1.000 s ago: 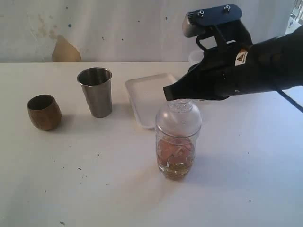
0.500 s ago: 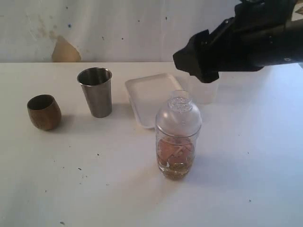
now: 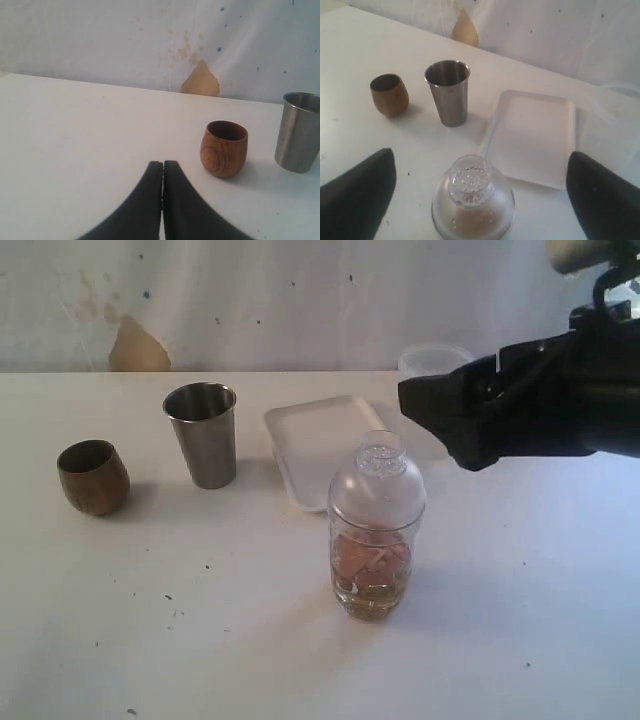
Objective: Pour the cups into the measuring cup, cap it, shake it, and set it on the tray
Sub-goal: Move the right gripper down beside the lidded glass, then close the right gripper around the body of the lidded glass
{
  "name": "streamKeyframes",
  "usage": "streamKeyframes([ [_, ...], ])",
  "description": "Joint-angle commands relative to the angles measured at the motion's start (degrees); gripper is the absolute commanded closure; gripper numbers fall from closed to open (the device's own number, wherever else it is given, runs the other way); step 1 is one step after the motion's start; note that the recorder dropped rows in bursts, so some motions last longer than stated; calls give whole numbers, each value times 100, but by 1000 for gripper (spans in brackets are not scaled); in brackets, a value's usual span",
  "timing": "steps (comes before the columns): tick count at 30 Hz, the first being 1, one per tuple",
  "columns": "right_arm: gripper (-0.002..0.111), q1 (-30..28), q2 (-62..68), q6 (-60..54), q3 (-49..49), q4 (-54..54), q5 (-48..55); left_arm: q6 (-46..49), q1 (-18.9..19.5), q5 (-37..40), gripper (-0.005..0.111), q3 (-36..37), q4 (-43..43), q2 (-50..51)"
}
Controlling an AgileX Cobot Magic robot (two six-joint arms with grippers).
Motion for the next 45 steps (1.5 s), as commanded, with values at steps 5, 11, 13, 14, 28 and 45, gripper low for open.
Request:
streamKeyframes([
  [5, 3, -6, 105, -214, 18, 74, -124, -3, 4, -81, 106, 27, -20, -31],
  [11, 3, 115, 341, -227, 330, 105, 100, -3, 4, -81, 106, 27, -20, -31],
  [13, 3, 288, 411, -238, 726, 108, -318, -3, 4, -81, 106, 27, -20, -31],
  [14, 3, 381, 442, -258, 955, 108, -578, -3, 4, -81, 106, 27, -20, -31],
  [28, 3, 833, 708, -220, 2605, 96, -3411, -3, 4, -81, 106, 27, -20, -31],
  [45, 3, 833, 2509, 334, 2681, -585, -4897, -3, 4, -81, 106, 27, -20, -31],
])
